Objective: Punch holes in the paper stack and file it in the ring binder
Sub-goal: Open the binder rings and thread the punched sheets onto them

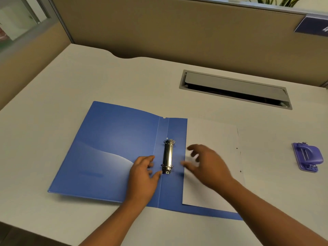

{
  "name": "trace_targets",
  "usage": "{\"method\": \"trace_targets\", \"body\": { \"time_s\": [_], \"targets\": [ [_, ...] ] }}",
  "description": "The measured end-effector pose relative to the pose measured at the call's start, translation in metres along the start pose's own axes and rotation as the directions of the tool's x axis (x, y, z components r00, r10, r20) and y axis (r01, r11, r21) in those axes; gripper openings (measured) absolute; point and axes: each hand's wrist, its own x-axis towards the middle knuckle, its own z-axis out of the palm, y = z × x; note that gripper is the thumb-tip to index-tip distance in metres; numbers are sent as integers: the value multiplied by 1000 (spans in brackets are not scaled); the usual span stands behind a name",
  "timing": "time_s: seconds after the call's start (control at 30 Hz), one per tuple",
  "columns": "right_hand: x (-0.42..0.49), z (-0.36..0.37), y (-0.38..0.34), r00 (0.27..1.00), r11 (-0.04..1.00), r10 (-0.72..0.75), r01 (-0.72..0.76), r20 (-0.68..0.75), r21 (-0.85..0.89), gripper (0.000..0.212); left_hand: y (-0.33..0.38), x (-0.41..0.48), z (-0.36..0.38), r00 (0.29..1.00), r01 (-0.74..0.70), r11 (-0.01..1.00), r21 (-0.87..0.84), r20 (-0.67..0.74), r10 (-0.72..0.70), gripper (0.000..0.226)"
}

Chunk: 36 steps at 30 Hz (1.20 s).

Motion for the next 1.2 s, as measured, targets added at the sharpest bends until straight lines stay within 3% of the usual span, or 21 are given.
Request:
{"method": "trace_targets", "body": {
  "time_s": [0.07, 0.13, 0.27, 0.43, 0.5, 0.57, 0.77, 0.83, 0.93, 0.97, 1.03, 1.13, 1.2],
  "targets": [
    [-12, -20, 28, 972, 983, 162, -143, -171, 116, 45, 11, -16, -4, 996, 12, 1000, -24, -91, -14, 40],
    [-26, -38, 59, 904, 933, 351, -317, -244, 171, 45, 26, -32, 0, 998, -5, 998, -70, -65, 1, 33],
    [-53, -48, 103, 756, 762, 646, -630, -102, 151, 59, 54, -45, 32, 970, 130, 987, -98, 219, -106, 32],
    [-60, -34, 108, 734, 725, 679, -666, -19, 174, 61, 76, -36, 62, 865, 294, 950, 105, 393, -311, 71],
    [-59, -33, 104, 731, 717, 682, -666, -12, 206, 65, 81, -30, 67, 843, 362, 928, 85, 395, -365, 61],
    [-59, -31, 102, 740, 725, 672, -654, -17, 213, 67, 83, -22, 70, 828, 437, 899, 0, 389, -403, 32],
    [-63, -28, 103, 761, 741, 649, -622, -30, 253, 65, 83, 3, 83, 796, 517, 849, -111, 426, -429, 32],
    [-63, -27, 102, 771, 750, 636, -611, -26, 253, 64, 86, 5, 85, 816, 471, 873, -124, 438, -378, 19],
    [-63, -36, 106, 789, 766, 614, -604, 29, 219, 66, 92, 8, 83, 859, 326, 943, -70, 437, -265, 24],
    [-62, -42, 111, 804, 790, 594, -586, 13, 181, 68, 96, 10, 78, 873, 251, 967, -37, 440, -210, 27],
    [-58, -65, 120, 854, 866, 498, -482, -152, 131, 80, 109, 12, 64, 883, 39, 998, 54, 466, -60, 30],
    [-42, -118, 118, 884, 957, 290, -257, -367, 137, 101, 137, 18, 33, 830, -324, 922, 214, 532, 168, 27],
    [-33, -155, 111, 930, 976, 194, -150, -314, 157, 107, 152, 20, 14, 770, -511, 798, 318, 582, 261, 21]
  ]
}}
